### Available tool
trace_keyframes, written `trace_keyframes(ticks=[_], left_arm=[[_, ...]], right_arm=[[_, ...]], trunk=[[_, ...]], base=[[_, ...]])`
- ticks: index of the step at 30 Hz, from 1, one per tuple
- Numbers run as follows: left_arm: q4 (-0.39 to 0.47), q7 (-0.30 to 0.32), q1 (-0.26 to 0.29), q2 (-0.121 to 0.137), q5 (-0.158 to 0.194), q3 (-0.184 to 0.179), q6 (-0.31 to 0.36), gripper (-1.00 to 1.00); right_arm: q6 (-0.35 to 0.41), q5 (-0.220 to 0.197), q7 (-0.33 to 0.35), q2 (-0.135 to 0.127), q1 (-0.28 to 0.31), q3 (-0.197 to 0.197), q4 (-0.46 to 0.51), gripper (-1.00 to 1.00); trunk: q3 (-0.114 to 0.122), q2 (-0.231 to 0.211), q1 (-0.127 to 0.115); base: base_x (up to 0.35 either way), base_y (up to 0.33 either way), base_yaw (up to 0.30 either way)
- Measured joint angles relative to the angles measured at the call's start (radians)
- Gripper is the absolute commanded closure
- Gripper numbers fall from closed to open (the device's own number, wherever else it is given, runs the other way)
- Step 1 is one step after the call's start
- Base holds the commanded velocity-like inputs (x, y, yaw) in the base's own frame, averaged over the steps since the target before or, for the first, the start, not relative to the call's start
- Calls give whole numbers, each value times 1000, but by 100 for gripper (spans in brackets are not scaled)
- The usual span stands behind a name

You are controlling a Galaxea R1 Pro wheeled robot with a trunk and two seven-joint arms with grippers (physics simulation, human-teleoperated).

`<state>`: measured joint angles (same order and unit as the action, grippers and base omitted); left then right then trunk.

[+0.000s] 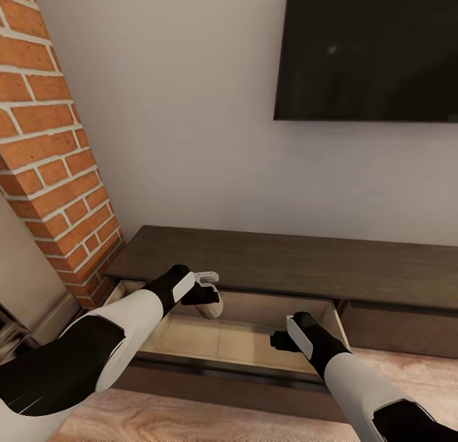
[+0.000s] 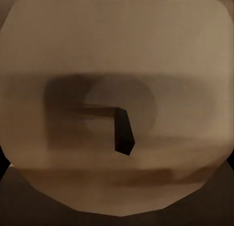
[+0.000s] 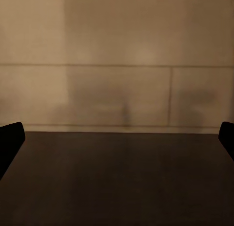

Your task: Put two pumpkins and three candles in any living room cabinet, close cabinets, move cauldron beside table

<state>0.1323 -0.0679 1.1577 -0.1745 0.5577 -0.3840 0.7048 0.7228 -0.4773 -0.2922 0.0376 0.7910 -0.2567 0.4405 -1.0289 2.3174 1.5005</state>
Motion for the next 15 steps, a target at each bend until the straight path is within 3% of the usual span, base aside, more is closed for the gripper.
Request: trace_keyframes(ticks=[15], left_arm=[[0,-2,0,0,0,0,0,100]], right_arm=[[0,0,2,1,0,0,0,-100]], trunk=[[-9,0,0]], base=[[0,0,0]])
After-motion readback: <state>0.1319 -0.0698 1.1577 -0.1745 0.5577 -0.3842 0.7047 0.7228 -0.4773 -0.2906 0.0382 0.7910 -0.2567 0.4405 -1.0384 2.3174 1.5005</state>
